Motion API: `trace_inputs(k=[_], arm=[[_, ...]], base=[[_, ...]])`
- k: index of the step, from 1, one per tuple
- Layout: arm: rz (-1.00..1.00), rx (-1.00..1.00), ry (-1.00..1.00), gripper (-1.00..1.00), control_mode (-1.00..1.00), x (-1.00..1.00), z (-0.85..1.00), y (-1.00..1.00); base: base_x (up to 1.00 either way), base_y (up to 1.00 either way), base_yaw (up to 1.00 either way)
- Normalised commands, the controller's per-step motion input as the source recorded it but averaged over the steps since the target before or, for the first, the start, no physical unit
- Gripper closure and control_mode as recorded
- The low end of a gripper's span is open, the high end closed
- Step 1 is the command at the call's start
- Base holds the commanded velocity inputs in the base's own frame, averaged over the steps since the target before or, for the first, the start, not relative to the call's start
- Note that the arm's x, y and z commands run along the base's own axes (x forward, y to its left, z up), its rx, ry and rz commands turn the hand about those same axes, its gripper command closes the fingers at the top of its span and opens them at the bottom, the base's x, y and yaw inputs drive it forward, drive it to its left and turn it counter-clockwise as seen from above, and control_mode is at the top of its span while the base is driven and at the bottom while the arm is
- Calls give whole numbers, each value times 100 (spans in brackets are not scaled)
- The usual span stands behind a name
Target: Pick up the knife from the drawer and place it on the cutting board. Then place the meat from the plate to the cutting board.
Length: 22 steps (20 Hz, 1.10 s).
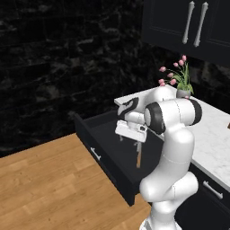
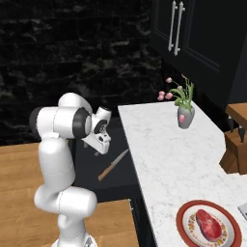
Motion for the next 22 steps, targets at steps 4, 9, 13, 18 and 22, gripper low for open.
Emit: trace_inputs(k=[4,9,13,18,22], arm=[[4,0,-12,-100,-100,0,-18,-41],[5,-10,-18,-100,-100,0,-10,-27],[2,-15,-14,-100,-100,-1,-22,-10],[0,-4,-11,-100,-100,-15,-20,-8],[0,0,-3,-100,-100,-1,-30,-9]], base=[[0,0,0],[0,0,0],[0,0,0],[0,0,0],[0,0,0]])
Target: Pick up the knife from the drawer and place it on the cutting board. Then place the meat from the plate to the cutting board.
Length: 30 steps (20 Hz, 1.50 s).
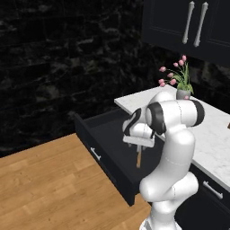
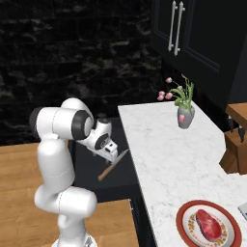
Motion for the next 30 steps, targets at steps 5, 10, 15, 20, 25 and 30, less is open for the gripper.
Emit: trace_inputs(k=[5,10,15,20,25,30], arm=[[0,0,0,-100,-100,-3,-27,-17],[0,-2,-3,-100,-100,-12,-13,-13],[0,0,-1,-100,-100,-8,-11,-8],[0,0,0,-100,-100,0,-22,-7],[1,0,0,-100,-100,0,-33,-5],[4,0,0,-100,-100,1,-37,0]], base=[[0,0,0],[0,0,0],[0,0,0],[0,0,0],[0,0,0],[0,0,0]])
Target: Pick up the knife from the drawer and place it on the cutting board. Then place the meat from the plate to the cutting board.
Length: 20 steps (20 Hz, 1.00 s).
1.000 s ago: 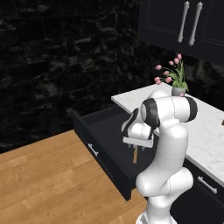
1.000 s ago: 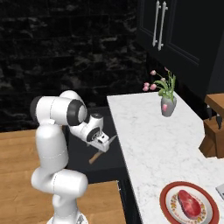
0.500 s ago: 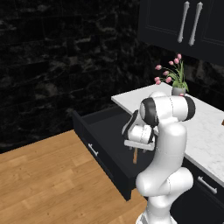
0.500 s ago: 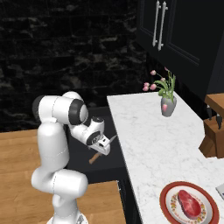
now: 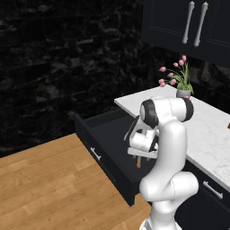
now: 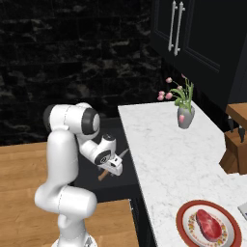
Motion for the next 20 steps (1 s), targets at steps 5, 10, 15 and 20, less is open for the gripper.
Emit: trace_inputs(k=[5,10,15,20], arm=[[6,0,4,-100,-100,35,-37,0],[7,0,6,-100,-100,38,-38,0],[9,0,9,-100,-100,22,-45,4],[19,0,18,100,-100,0,-70,57]], base=[[0,0,0],[0,0,0],[0,0,0],[0,0,0]])
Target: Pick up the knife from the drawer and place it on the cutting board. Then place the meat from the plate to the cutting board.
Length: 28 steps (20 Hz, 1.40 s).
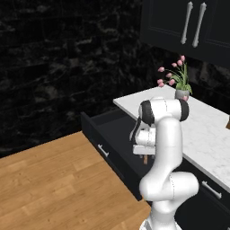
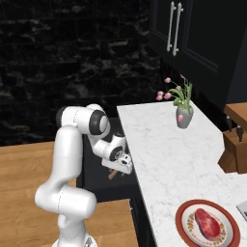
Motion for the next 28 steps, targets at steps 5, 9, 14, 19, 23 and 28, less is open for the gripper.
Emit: trace_inputs(k=[5,9,14,19,23,28], arm=[[16,0,12,100,-100,0,-62,64],[15,0,2,100,-100,-7,-51,62],[15,1,0,100,-100,-10,-25,67],[16,0,0,100,-100,0,0,67],[13,4,0,100,-100,0,1,37],[14,9,0,100,-100,0,47,3]], base=[[0,0,0],[0,0,0],[0,0,0],[0,0,0],[0,0,0],[0,0,0]])
